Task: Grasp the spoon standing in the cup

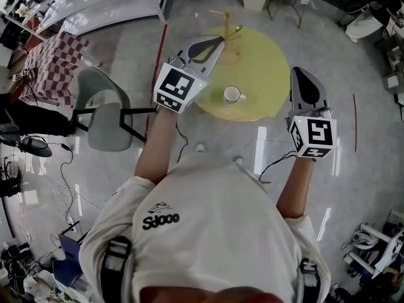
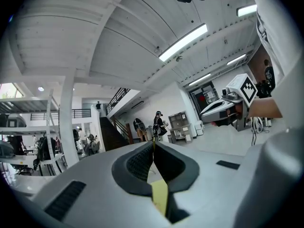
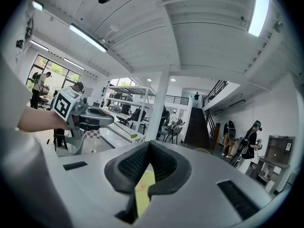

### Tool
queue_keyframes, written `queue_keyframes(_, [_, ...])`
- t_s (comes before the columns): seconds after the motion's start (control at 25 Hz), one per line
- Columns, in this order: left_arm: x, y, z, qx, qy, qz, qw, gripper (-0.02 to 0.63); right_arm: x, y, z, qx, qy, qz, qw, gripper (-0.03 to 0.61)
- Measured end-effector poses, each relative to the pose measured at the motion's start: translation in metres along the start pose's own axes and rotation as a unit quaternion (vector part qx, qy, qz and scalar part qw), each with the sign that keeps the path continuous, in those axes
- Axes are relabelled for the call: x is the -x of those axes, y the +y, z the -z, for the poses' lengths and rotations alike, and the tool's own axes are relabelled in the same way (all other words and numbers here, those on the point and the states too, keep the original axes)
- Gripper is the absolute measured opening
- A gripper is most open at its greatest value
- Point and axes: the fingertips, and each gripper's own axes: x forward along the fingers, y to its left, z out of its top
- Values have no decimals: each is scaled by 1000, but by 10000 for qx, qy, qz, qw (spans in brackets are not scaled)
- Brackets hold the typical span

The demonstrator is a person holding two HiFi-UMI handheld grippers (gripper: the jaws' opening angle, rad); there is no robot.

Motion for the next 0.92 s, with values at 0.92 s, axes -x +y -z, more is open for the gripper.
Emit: queue_keyframes(0.92, [16, -2, 12, 134, 106, 18, 9999, 31, 3, 18, 6, -19, 167, -38, 9999, 21])
